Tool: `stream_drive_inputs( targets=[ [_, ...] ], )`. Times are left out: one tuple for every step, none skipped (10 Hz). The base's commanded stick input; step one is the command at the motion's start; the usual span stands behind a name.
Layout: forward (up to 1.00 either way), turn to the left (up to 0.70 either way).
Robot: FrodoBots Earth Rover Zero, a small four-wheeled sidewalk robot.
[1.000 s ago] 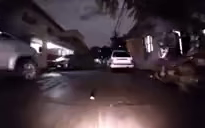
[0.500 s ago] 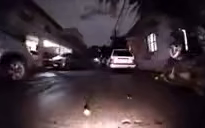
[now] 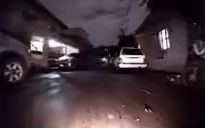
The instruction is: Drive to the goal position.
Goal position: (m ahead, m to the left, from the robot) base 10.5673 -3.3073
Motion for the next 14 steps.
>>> stream_drive_inputs(
  targets=[
    [1.0, 0.27],
    [1.0, 0.09],
    [1.0, 0.0],
    [1.0, 0.0],
    [1.0, 0.0],
    [1.0, 0.0],
    [1.0, 0.0],
    [1.0, 0.0],
    [1.0, 0.0],
    [1.0, 0.0],
    [1.0, 0.0],
    [1.0, 0.27],
    [1.0, 0.15],
    [1.0, 0.0]
  ],
)
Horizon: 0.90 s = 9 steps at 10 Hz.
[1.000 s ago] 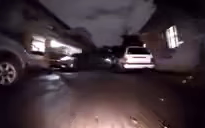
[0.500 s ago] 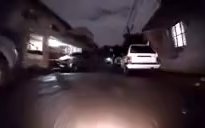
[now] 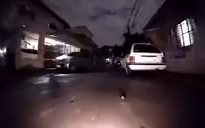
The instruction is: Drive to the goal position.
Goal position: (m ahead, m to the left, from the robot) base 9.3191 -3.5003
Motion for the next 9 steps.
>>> stream_drive_inputs(
  targets=[
    [1.0, 0.0],
    [1.0, 0.0],
    [1.0, 0.0],
    [1.0, 0.0],
    [1.0, 0.0],
    [1.0, 0.0],
    [1.0, 0.0],
    [1.0, 0.0],
    [1.0, 0.0]
  ],
)
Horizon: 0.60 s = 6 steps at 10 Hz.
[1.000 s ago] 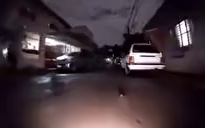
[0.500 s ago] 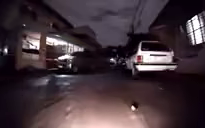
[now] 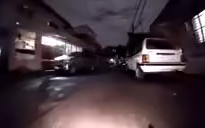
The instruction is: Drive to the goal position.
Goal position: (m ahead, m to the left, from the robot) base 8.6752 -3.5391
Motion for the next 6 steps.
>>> stream_drive_inputs(
  targets=[
    [1.0, 0.0],
    [1.0, 0.0],
    [1.0, 0.0],
    [1.0, -0.26],
    [1.0, -0.07],
    [1.0, 0.0]
  ],
)
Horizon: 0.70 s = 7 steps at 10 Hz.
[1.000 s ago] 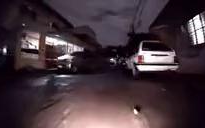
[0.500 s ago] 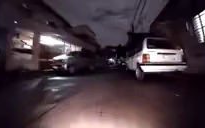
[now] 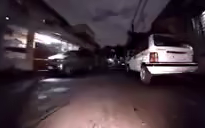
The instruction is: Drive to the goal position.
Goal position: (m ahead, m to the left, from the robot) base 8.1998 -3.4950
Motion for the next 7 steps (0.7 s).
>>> stream_drive_inputs(
  targets=[
    [1.0, 0.0],
    [1.0, 0.0],
    [1.0, 0.0],
    [1.0, 0.0],
    [1.0, 0.0],
    [1.0, 0.0],
    [1.0, 0.0]
  ],
)
